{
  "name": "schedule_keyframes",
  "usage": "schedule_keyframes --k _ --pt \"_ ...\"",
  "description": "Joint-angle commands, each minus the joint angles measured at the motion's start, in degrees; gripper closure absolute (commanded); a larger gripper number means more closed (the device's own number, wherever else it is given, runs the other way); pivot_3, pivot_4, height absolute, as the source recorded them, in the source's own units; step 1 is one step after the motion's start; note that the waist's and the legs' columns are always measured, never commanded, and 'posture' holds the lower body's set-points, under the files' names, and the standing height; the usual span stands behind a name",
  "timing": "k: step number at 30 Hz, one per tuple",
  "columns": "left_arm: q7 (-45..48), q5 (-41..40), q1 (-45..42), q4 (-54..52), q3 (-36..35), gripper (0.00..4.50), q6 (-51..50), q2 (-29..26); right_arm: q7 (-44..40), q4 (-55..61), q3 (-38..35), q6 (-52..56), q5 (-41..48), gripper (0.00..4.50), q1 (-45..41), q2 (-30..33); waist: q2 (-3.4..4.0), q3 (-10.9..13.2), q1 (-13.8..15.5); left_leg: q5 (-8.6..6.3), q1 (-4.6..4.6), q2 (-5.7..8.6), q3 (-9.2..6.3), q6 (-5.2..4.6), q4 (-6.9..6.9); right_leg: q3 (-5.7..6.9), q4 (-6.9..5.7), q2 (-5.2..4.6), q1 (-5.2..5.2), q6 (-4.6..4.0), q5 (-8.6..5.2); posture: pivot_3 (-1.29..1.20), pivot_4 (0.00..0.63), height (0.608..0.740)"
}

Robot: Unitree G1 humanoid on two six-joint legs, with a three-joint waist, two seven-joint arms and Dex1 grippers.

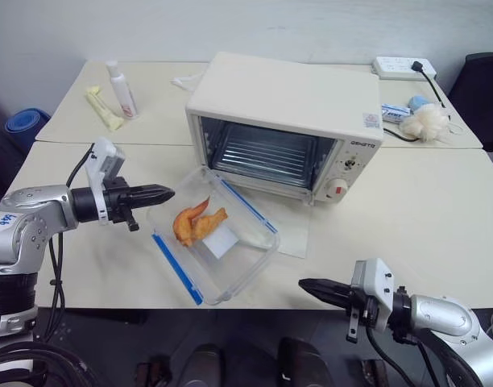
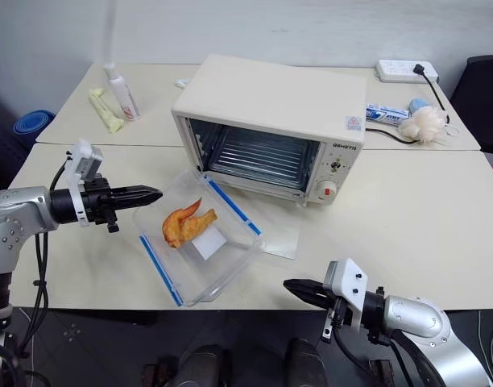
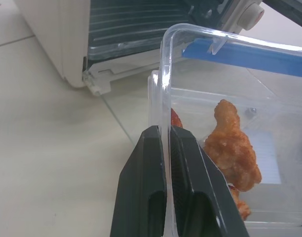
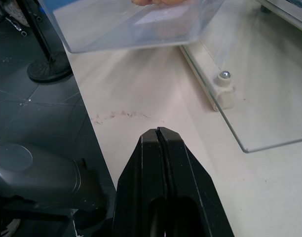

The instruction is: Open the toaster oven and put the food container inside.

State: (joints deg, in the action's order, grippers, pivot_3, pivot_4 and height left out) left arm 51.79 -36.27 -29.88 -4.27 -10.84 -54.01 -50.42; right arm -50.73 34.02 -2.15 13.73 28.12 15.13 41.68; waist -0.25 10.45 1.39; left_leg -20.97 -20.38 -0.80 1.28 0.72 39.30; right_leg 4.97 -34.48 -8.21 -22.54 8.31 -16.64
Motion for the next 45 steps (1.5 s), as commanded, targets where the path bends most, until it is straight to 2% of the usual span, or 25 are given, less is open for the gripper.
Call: schedule_keyframes --k 1,7,12,20,24,32,33,34,37,40,42,45 --pt "-2.30 -3.29 -3.84 -3.15 -2.14 4.50 -5.46 -0.85 -2.64 0.36 -3.16 -4.64 2.88 4.48 1.51 -1.93 -0.02 0.01 0.06 0.00 0.00 0.00 0.00 0.00 0.00 0.00 0.00 0.00 0.00 0.00 0.00 0.00 0.150 0.740" --pt "-17.35 -2.63 -14.98 -3.96 -1.63 4.50 -25.51 4.77 -5.16 -1.96 -6.71 -9.95 4.40 4.48 4.10 -4.87 -0.06 0.00 0.16 0.00 0.00 0.03 -0.04 0.00 0.03 -0.02 -0.02 0.00 0.04 0.01 0.01 0.00 0.150 0.740" --pt "-25.66 -0.27 -19.69 -5.66 -2.14 4.50 -36.56 10.13 -5.08 -2.58 -7.62 -10.76 4.64 4.48 4.39 -5.58 -0.07 0.00 -0.35 0.02 0.04 0.00 0.00 0.04 -0.02 -0.06 -0.07 0.02 -0.02 0.01 0.00 0.00 0.150 0.740" --pt "-39.20 3.36 -21.41 -6.62 -5.75 4.50 -38.49 20.03 -3.64 -1.47 -8.07 -10.87 4.68 4.48 5.27 -6.70 -0.07 0.00 -0.02 0.03 0.06 0.02 0.00 0.07 0.00 -0.14 -0.08 0.02 0.00 0.01 0.01 0.00 0.150 0.740" --pt "-42.29 2.24 -20.39 -8.54 -5.78 4.50 -38.49 21.59 -3.30 -1.00 -8.48 -10.96 4.59 4.48 6.13 -6.78 -0.08 -0.01 -0.02 0.04 0.08 0.02 0.02 0.07 0.01 -0.18 -0.09 0.02 0.01 0.01 0.01 0.00 0.150 0.740" --pt "-43.53 0.21 -22.74 -9.68 -7.62 2.07 -38.49 23.12 -2.76 -1.32 -8.08 -10.80 4.36 4.50 5.78 -6.72 -0.08 -0.01 0.01 0.04 0.09 0.03 0.04 0.08 0.01 -0.22 -0.08 0.02 0.00 0.01 0.01 0.00 0.150 0.740" --pt "-42.84 0.02 -23.20 -9.77 -8.24 1.82 -38.49 23.38 -2.75 -1.38 -8.01 -10.80 4.34 4.50 5.67 -6.72 -0.08 0.00 0.03 0.04 0.09 0.03 0.04 0.08 0.01 -0.22 -0.09 0.02 0.01 0.01 0.01 0.00 0.150 0.740" --pt "-42.01 -0.25 -23.59 -9.97 -8.96 1.82 -38.49 23.74 -2.72 -1.40 -7.96 -10.79 4.34 4.50 5.56 -6.73 -0.08 -0.01 0.00 0.04 0.09 0.03 0.04 0.08 0.01 -0.22 -0.09 0.02 0.00 0.01 0.01 0.00 0.150 0.740" --pt "-37.93 -2.95 -23.90 -9.59 -9.55 1.82 -38.49 21.76 -2.51 -1.35 -7.77 -10.81 4.10 4.50 4.89 -6.68 -0.08 -0.01 -0.03 0.04 0.09 0.03 0.06 0.08 0.01 -0.22 -0.09 0.02 0.00 0.01 0.01 0.00 0.150 0.740" --pt "-27.68 -7.42 -22.20 -6.03 -9.64 1.82 -37.01 13.30 -3.09 0.60 -7.13 -8.35 5.82 4.50 3.35 -5.08 -0.06 -0.01 -0.48 0.04 0.10 0.01 0.09 0.10 0.00 -0.25 -0.10 0.05 -0.04 0.01 0.01 0.00 0.150 0.740" --pt "-15.43 -6.59 -16.57 -5.82 -5.27 1.82 -27.68 3.53 -3.01 2.78 -5.87 -4.41 7.16 4.50 2.02 -3.10 -0.03 -0.03 -1.41 0.04 0.16 -0.03 0.16 0.16 -0.09 -0.34 -0.14 0.11 -0.10 -0.01 0.00 0.00 0.150 0.740" --pt "0.47 -1.60 -7.44 -3.63 -1.34 1.82 -8.51 -5.93 -1.22 4.37 -3.83 0.68 7.56 4.50 -0.29 -1.37 0.02 -0.06 -1.49 0.00 0.24 -0.15 0.31 0.26 -0.19 -0.49 -0.18 0.24 -0.21 -0.08 -0.04 0.00 0.150 0.740"
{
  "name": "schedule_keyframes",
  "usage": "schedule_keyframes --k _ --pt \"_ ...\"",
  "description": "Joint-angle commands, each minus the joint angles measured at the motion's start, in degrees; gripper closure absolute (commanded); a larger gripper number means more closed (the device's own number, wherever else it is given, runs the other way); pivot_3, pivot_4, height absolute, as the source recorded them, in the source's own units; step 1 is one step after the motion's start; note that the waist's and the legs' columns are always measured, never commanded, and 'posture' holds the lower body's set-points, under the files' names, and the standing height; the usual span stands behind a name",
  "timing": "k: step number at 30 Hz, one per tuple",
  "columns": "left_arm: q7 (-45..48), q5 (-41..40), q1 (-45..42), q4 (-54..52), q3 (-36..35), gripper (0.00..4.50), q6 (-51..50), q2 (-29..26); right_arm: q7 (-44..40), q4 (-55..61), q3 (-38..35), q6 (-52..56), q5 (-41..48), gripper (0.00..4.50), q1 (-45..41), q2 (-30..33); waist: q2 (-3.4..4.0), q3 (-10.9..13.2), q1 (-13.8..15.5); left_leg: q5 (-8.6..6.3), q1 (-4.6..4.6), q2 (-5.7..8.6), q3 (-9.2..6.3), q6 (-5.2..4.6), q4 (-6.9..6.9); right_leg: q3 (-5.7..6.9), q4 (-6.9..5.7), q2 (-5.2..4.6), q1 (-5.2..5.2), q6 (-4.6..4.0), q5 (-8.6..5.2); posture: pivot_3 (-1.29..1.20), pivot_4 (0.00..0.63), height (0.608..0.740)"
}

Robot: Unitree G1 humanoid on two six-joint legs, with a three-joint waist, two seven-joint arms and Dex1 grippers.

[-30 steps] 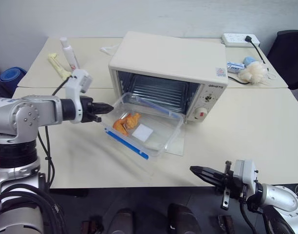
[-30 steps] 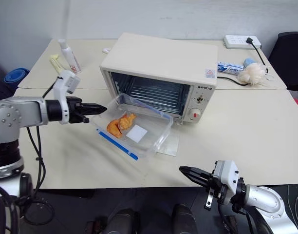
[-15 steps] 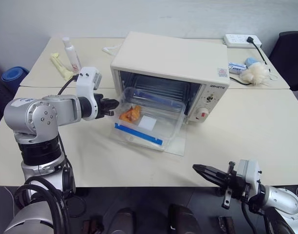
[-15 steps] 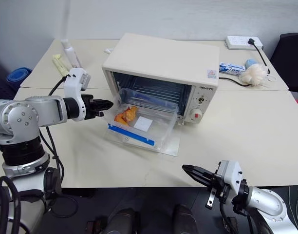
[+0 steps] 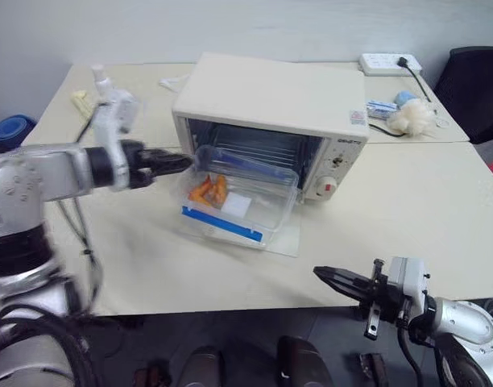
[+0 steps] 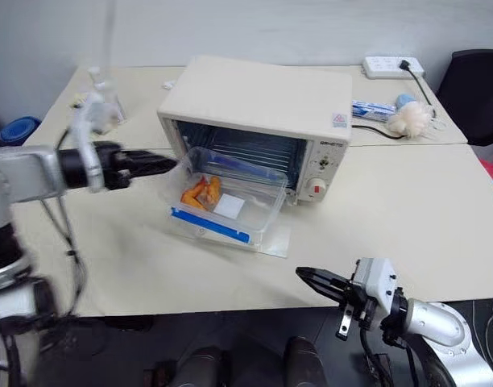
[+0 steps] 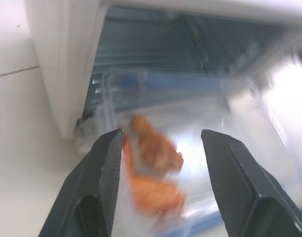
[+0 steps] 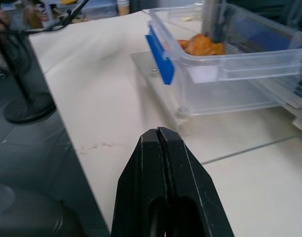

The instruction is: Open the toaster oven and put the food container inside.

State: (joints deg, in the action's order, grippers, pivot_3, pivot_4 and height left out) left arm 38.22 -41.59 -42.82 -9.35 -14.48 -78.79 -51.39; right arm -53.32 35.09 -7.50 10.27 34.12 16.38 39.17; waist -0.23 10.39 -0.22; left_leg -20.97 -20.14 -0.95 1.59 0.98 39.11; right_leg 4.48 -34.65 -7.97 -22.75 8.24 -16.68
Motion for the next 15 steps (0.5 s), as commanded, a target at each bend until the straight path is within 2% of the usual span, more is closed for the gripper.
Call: schedule_keyframes --k 1,3,5,9,10,15 --pt "18.09 5.11 7.94 2.85 2.51 2.00 22.05 -6.47 2.04 3.62 2.27 5.46 1.39 4.50 -2.39 1.38 0.01 0.00 0.17 -0.01 -0.01 -0.01 0.02 0.01 0.01 0.00 0.02 0.00 0.00 -0.01 -0.01 0.00 0.150 0.740" --pt "26.46 8.88 14.15 6.24 3.01 2.40 35.27 -8.78 3.36 3.65 5.35 7.17 -1.31 4.50 -5.27 1.36 -0.02 -0.01 0.42 -0.01 -0.05 -0.01 0.03 0.00 0.09 -0.01 0.04 0.00 0.01 -0.02 -0.01 0.00 0.150 0.740" --pt "33.01 12.20 19.87 8.68 4.18 3.01 46.65 -9.53 4.80 2.75 9.32 8.25 -4.55 4.50 -9.38 0.39 -0.02 -0.01 0.55 -0.03 -0.08 0.00 0.06 -0.04 0.09 -0.01 0.07 -0.01 0.00 -0.03 -0.02 0.00 0.150 0.740" --pt "34.96 13.85 23.68 9.28 5.75 4.32 53.90 -6.23 7.35 -0.50 16.56 9.78 -9.91 4.50 -17.04 -2.80 -0.06 -0.02 1.30 -0.07 -0.14 -0.01 0.10 -0.10 0.10 -0.02 0.07 0.00 -0.07 -0.03 -0.01 0.00 0.150 0.740" --pt "34.82 13.97 24.14 8.52 6.18 4.46 55.09 -5.08 8.15 -1.56 17.93 9.87 -11.04 4.50 -18.89 -4.15 -0.07 -0.03 1.51 -0.09 -0.18 0.00 0.10 -0.13 0.13 -0.03 0.04 -0.01 -0.09 -0.03 -0.01 0.00 0.150 0.740" --pt "28.29 16.00 24.61 6.37 7.04 4.46 57.84 1.76 10.13 -4.80 22.32 11.59 -13.13 4.50 -24.84 -9.42 -0.11 -0.05 1.54 -0.13 -0.19 0.01 0.11 -0.21 0.19 -0.03 -0.07 -0.03 -0.12 -0.01 0.00 0.00 0.150 0.740"
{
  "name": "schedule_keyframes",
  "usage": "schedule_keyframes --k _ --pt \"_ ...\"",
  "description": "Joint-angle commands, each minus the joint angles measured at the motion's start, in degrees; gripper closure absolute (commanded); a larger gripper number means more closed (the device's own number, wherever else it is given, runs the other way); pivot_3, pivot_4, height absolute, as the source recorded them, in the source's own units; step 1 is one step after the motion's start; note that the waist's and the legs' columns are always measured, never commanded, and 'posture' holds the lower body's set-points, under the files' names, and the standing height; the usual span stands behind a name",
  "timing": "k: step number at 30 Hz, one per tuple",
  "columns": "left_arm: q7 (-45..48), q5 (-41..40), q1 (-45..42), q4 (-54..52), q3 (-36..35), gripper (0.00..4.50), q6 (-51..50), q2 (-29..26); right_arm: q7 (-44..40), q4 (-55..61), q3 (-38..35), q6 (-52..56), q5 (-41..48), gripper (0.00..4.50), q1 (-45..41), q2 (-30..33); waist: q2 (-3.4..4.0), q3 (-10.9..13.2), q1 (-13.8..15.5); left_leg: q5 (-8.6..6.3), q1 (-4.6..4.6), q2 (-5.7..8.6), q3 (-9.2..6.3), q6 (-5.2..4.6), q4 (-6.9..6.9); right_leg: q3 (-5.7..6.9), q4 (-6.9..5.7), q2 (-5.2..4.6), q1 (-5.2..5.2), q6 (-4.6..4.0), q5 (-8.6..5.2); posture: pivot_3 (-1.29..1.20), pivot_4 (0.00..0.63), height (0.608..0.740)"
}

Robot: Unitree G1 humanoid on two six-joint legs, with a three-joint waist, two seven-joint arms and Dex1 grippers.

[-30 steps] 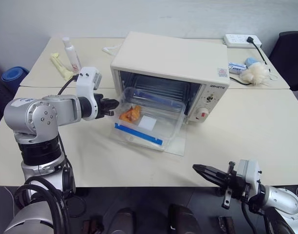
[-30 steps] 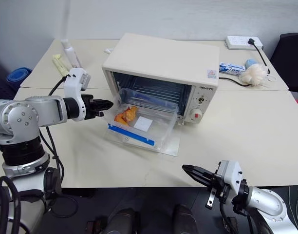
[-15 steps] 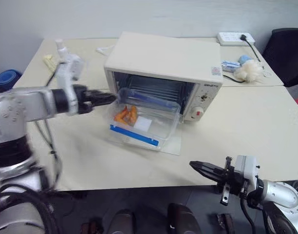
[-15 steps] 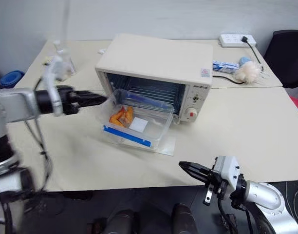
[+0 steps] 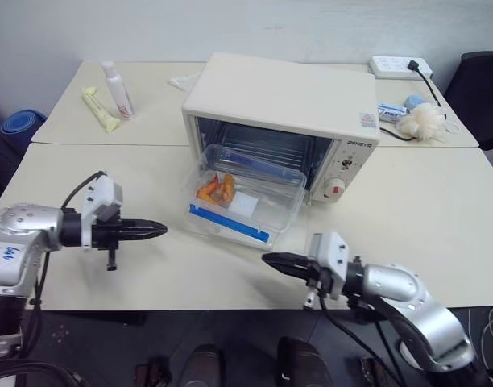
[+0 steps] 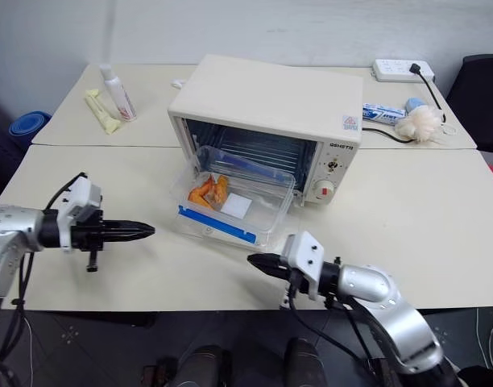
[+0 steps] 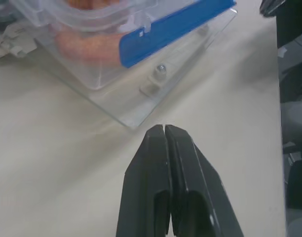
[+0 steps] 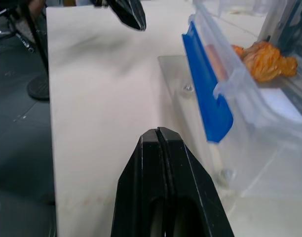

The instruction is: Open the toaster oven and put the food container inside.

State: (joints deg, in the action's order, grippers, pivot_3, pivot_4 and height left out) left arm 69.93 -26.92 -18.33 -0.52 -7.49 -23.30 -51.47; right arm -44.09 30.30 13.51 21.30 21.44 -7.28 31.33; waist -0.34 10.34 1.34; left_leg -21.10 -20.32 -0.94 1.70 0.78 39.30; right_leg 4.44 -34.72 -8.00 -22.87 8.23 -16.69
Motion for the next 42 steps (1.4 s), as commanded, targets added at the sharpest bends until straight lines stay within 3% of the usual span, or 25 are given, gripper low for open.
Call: schedule_keyframes --k 1,6,20,31,36,42 --pt "-4.66 2.15 0.26 -2.49 0.25 4.46 3.27 2.97 1.70 -0.55 1.75 0.68 -1.03 4.50 -1.89 -2.56 0.00 0.00 -0.09 0.00 -0.01 0.00 0.00 0.00 0.00 0.00 -0.01 0.00 -0.01 0.00 0.00 0.00 0.150 0.740" --pt "-8.89 3.67 0.15 -2.02 1.29 4.46 4.66 7.42 4.70 -2.22 1.13 0.06 -3.34 4.50 -3.56 -5.14 -0.01 -0.01 -0.26 0.00 0.01 0.00 0.02 0.00 0.00 0.00 -0.06 0.00 -0.04 0.00 0.00 0.00 0.150 0.740" --pt "-25.45 9.31 -8.19 -1.33 5.72 4.46 3.17 21.98 6.78 -17.57 -5.10 -6.89 -10.57 4.50 -15.23 -4.77 -0.02 -0.01 -0.61 0.01 -0.02 -0.01 0.03 0.01 0.12 0.01 -0.10 0.01 -0.04 0.03 0.02 0.00 0.150 0.740" --pt "-41.28 14.23 -18.64 11.06 4.68 4.46 4.40 32.29 10.02 -31.67 -5.86 -13.34 -13.40 4.50 -24.81 -10.88 -0.02 -0.01 -1.65 0.01 -0.06 -0.01 0.02 0.02 0.29 0.01 -0.20 0.01 -0.03 0.07 0.04 0.00 0.150 0.740" --pt "-37.64 11.29 -16.44 6.42 5.39 4.46 2.70 32.34 4.42 -27.21 -6.09 -10.32 -8.92 4.50 -22.28 -10.09 -0.02 -0.01 -2.17 0.02 -0.06 -0.02 0.00 0.03 0.27 0.03 -0.18 0.01 -0.03 0.07 0.04 0.00 0.150 0.740" --pt "-31.07 6.05 -7.77 -5.76 1.12 4.46 -3.34 23.70 -2.26 -16.18 -11.09 -5.72 -1.94 4.50 -13.57 -2.34 -0.02 -0.01 -2.44 0.01 -0.08 -0.02 -0.05 0.02 0.18 0.05 -0.09 -0.02 -0.04 0.07 0.04 0.00 0.150 0.740"
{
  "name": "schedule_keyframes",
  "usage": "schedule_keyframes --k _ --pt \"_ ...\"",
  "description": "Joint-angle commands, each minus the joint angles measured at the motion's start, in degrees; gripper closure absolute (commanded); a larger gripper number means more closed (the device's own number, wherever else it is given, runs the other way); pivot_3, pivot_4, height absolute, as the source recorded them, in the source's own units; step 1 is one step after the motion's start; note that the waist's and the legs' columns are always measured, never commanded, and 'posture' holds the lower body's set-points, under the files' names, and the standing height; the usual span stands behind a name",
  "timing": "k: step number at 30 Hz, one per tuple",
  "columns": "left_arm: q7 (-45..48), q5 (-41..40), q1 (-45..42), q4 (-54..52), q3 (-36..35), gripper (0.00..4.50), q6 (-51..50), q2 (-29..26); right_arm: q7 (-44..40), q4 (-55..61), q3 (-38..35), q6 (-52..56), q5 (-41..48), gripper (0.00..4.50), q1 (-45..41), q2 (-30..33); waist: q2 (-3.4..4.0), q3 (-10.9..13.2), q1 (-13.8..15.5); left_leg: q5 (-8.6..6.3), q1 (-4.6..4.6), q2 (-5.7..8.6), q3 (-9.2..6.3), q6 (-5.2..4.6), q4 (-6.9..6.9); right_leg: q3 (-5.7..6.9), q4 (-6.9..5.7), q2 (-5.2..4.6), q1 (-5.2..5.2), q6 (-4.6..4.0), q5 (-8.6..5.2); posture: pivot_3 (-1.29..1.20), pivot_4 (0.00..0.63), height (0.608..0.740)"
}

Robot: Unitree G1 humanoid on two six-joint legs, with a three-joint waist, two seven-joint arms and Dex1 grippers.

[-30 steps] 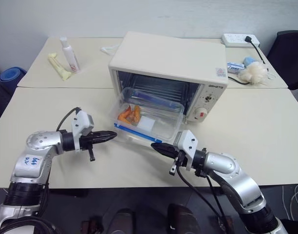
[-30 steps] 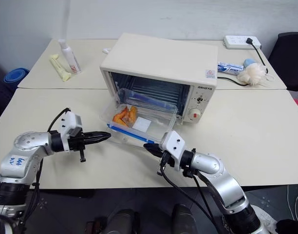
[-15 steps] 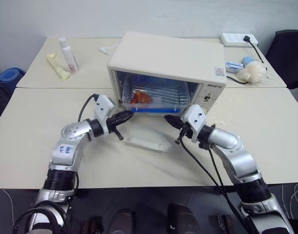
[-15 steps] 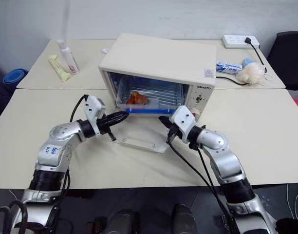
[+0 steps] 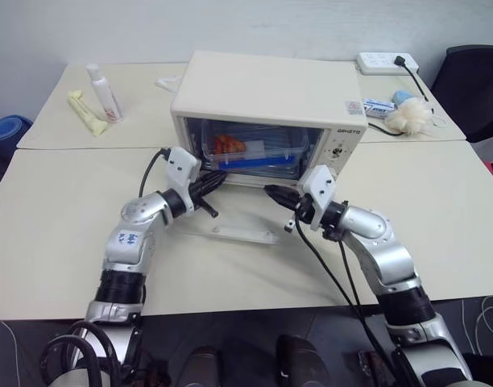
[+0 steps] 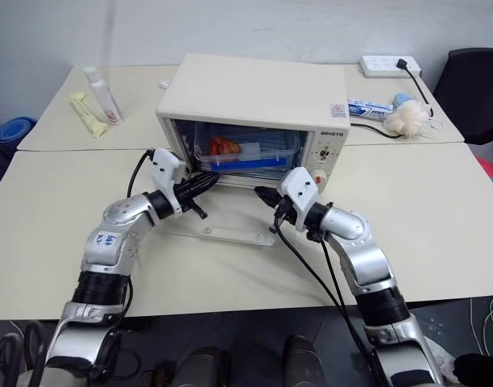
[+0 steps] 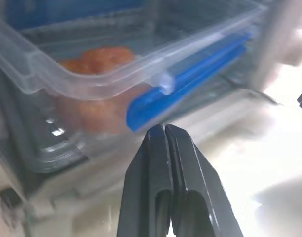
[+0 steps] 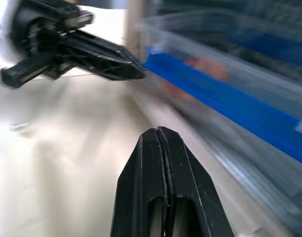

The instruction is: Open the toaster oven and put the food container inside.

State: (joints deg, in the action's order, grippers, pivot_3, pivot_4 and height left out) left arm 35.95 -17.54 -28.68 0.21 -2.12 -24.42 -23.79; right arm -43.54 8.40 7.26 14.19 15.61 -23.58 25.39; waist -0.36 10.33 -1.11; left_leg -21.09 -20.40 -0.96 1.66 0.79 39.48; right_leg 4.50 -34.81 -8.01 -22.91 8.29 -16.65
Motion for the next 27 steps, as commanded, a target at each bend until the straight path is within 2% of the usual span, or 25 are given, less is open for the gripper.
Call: schedule_keyframes --k 1,6,9,12,16,17,20,22,24,27 --pt "3.90 -4.94 4.01 -8.14 -5.73 4.46 -3.77 -5.75 -3.86 6.85 -6.14 1.99 5.21 4.50 4.21 5.02 0.00 0.00 -0.01 0.00 0.00 0.00 0.00 0.00 -0.01 0.00 0.01 0.00 0.00 0.00 0.00 0.00 0.150 0.740" --pt "10.76 -10.69 11.42 -12.18 -12.62 4.46 -6.25 -14.46 -10.07 7.40 -10.85 1.34 8.34 4.50 10.74 11.91 0.00 0.00 0.07 -0.01 0.01 -0.04 0.02 0.01 -0.01 -0.02 0.07 0.01 0.03 0.00 0.00 0.00 0.150 0.740" --pt "20.21 -12.45 17.02 -10.64 -16.66 3.93 -0.69 -19.70 -13.98 2.28 -12.45 -2.28 7.82 4.50 12.47 14.31 0.00 0.00 0.41 -0.03 0.04 -0.03 0.07 0.00 -0.04 -0.05 0.11 0.01 0.04 0.00 0.00 0.00 0.150 0.740" --pt "32.99 -13.88 22.25 -7.02 -18.95 3.00 6.18 -24.43 -19.70 -9.73 -10.14 -11.06 3.74 4.50 11.55 15.61 0.01 0.01 0.51 -0.05 0.09 -0.06 0.15 0.01 -0.08 -0.06 0.14 0.04 0.04 -0.01 -0.01 0.00 0.150 0.740" --pt "37.43 -15.20 20.64 -1.94 -20.22 1.79 8.10 -26.67 -24.21 -20.85 -6.70 -18.50 1.55 4.50 7.50 12.51 0.03 0.02 0.92 -0.05 0.12 -0.06 0.22 0.00 -0.09 -0.10 0.15 0.03 0.05 -0.02 -0.01 0.00 0.150 0.740" --pt "37.80 -15.06 20.14 -0.92 -20.20 1.60 8.36 -27.06 -24.69 -22.62 -6.03 -19.42 1.32 4.50 6.55 11.45 0.03 0.02 0.87 -0.05 0.12 -0.06 0.22 0.00 -0.08 -0.11 0.14 0.03 0.05 -0.02 -0.01 0.00 0.150 0.740" --pt "37.41 -17.04 19.86 -1.50 -21.25 0.74 6.55 -26.86 -26.65 -23.83 -4.72 -20.39 2.53 4.50 5.00 8.46 0.04 0.02 0.82 -0.05 0.13 -0.07 0.22 0.00 -0.10 -0.11 0.12 0.03 0.04 -0.02 -0.01 0.00 0.150 0.740" --pt "36.42 -18.55 20.51 -3.02 -22.28 0.48 4.99 -26.33 -26.86 -21.93 -5.22 -20.02 5.19 4.50 4.79 6.23 0.01 0.03 0.79 -0.06 0.13 -0.07 0.22 -0.02 -0.14 -0.09 0.12 0.02 0.03 -0.02 -0.01 0.00 0.150 0.740" --pt "35.50 -18.85 20.55 -3.49 -22.76 0.02 5.09 -26.04 -26.63 -20.27 -6.30 -18.95 7.32 4.50 4.82 4.70 0.02 0.03 0.72 -0.06 0.12 -0.12 0.21 0.00 -0.14 -0.07 0.14 0.05 0.04 -0.01 -0.01 0.00 0.150 0.740" --pt "32.59 -21.23 20.35 -5.35 -24.24 0.02 2.41 -25.63 -23.17 -15.30 -9.91 -16.84 13.00 4.50 4.82 1.13 0.04 0.04 0.72 -0.07 0.13 -0.14 0.21 0.01 -0.14 -0.07 0.13 0.06 0.04 -0.02 -0.01 0.00 0.150 0.740"
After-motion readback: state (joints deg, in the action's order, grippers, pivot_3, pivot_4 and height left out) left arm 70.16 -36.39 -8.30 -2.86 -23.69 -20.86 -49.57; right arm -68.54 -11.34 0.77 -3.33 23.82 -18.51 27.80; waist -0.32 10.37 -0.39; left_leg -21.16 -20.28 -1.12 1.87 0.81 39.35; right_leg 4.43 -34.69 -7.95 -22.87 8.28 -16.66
